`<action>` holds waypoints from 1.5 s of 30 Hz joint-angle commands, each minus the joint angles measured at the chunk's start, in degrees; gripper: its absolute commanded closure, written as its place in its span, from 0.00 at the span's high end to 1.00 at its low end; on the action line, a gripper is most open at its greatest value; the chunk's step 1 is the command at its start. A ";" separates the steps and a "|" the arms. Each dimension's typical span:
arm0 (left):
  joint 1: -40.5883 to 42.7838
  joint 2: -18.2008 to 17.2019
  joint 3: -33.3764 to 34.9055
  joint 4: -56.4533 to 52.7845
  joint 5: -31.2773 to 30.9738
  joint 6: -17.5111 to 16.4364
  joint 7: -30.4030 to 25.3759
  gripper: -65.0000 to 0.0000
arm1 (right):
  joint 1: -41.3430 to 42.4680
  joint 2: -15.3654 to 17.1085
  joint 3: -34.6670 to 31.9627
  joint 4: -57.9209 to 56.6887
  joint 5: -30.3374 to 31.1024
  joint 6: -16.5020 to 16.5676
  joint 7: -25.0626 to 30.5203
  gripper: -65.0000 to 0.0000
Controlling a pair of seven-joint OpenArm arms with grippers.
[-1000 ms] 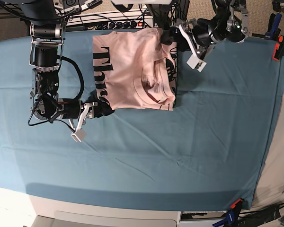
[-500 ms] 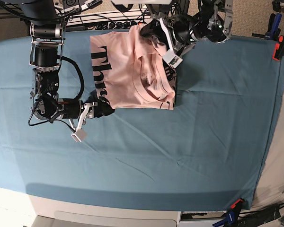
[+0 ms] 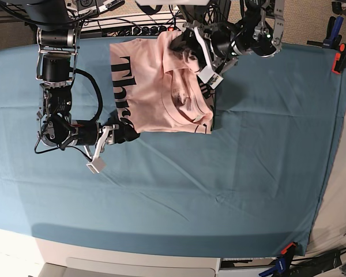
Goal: Fold the T-shirt properly
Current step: 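Grasp the folded stack edges with both grippers, then rotate and square the folded stack with both grippers, then release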
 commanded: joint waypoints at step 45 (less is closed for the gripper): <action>-32.26 -12.35 2.69 -19.04 3.21 0.42 -2.95 0.00 | -30.73 -4.94 0.33 28.00 1.22 1.22 0.77 0.00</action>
